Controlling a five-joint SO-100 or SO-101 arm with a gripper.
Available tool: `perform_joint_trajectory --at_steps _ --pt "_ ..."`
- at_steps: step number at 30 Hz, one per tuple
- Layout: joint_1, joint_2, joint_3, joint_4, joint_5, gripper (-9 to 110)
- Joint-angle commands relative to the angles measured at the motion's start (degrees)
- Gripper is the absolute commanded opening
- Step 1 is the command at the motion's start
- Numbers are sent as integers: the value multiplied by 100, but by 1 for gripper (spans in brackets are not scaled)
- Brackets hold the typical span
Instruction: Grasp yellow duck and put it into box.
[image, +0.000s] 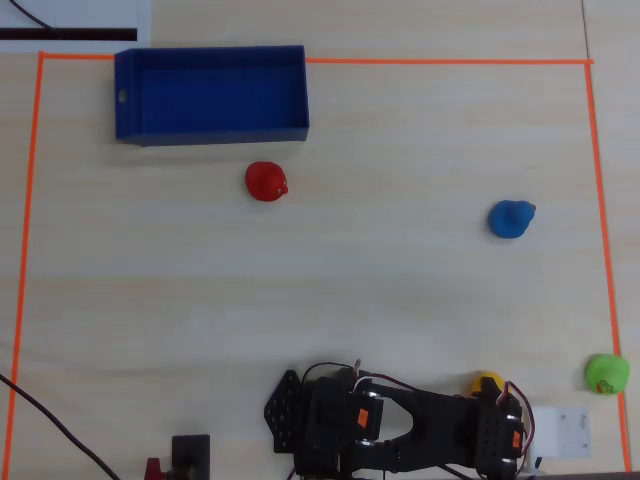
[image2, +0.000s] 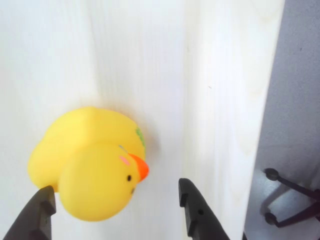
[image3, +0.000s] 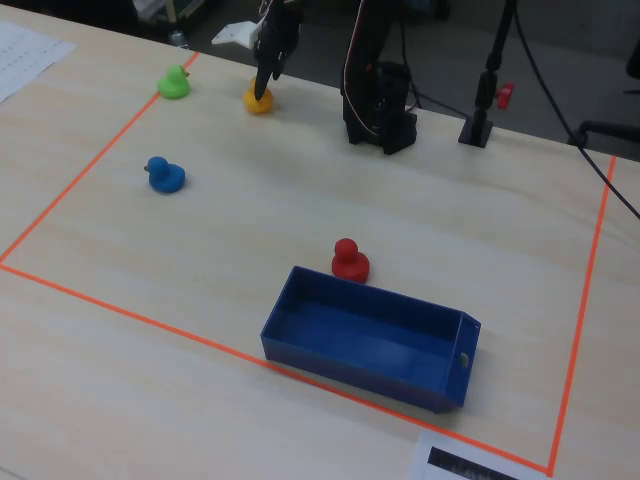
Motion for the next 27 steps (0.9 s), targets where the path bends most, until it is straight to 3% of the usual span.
perform_joint_trajectory --at_steps 1,14,27 --pt "-167 185 -308 18 202 34" --pt "-308 -659 -1415 299 404 35" --pt "-185 -448 -633 -176 141 35"
